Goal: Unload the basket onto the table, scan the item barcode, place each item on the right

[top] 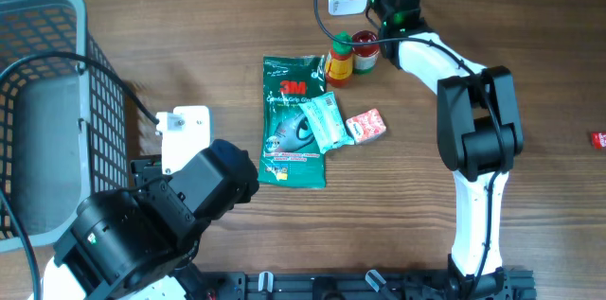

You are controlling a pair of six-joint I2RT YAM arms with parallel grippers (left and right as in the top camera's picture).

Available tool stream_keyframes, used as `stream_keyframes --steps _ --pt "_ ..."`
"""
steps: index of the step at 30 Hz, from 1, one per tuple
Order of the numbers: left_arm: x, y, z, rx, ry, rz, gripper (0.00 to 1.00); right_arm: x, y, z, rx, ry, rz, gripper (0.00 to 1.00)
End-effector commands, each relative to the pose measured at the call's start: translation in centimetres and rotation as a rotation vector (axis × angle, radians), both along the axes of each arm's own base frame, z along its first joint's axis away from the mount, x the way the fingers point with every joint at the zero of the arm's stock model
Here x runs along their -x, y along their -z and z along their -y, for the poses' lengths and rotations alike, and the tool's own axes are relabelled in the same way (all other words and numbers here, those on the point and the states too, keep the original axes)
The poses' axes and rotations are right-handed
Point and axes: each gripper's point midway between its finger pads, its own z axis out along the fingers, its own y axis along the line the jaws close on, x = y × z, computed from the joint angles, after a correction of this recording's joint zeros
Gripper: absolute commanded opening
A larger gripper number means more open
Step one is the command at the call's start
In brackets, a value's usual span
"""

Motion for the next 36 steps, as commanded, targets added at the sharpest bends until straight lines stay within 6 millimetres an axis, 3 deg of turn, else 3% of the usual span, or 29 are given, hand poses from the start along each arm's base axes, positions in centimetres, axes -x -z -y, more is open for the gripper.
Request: stream_keyframes --steps 1,5,8,12,15,19,25,28,30,36 --pt "-0.1 -0.1 -0.1 0.004 -0.016 0.011 1.00 -0.4 -2.4 1.6 -0.041 0.044 -0.001 0.75" --pt "-0.1 -0.1 -0.1 0.004 -0.016 0.011 1.00 0.4 -3.6 4.8 -0.070 0.100 -0.112 0.81" --pt "-0.1 -0.1 -0.1 0.004 -0.016 0.011 1.00 2.1 -3.3 7.3 -0.063 0.126 -0.253 0.99" --pt "-0.1 -0.1 -0.1 0.004 -0.016 0.011 1.00 5.6 -2.7 9.2 -0.048 0.133 -0.438 1.00" --pt "-0.1 -0.1 -0.1 0.004 -0.016 0.011 1.00 8.3 -1.2 8.3 -0.057 0.068 -0.576 1.00" --pt "-0.1 -0.1 -0.1 0.004 -0.016 0.011 1.00 11.0 1.4 5.0 0.033 -0.092 -0.652 1.00" --pt "-0.1 -0.1 -0.1 0.004 -0.016 0.011 1.00 11.9 5.3 2.3 0.198 -0.025 -0.703 1.00" --pt "-0.1 -0.1 -0.1 0.004 -0.016 0.011 1.00 13.6 7.7 -0.3 0.273 -0.044 -0.755 1.00" --pt "-0.1 -0.1 -0.1 0.004 -0.016 0.011 1.00 14.2 8.5 -0.6 0.318 -0.024 -0.775 1.00" --pt "-0.1 -0.1 -0.1 0.004 -0.016 0.011 1.00 15.3 10.3 1.1 0.393 0.053 -0.843 1.00"
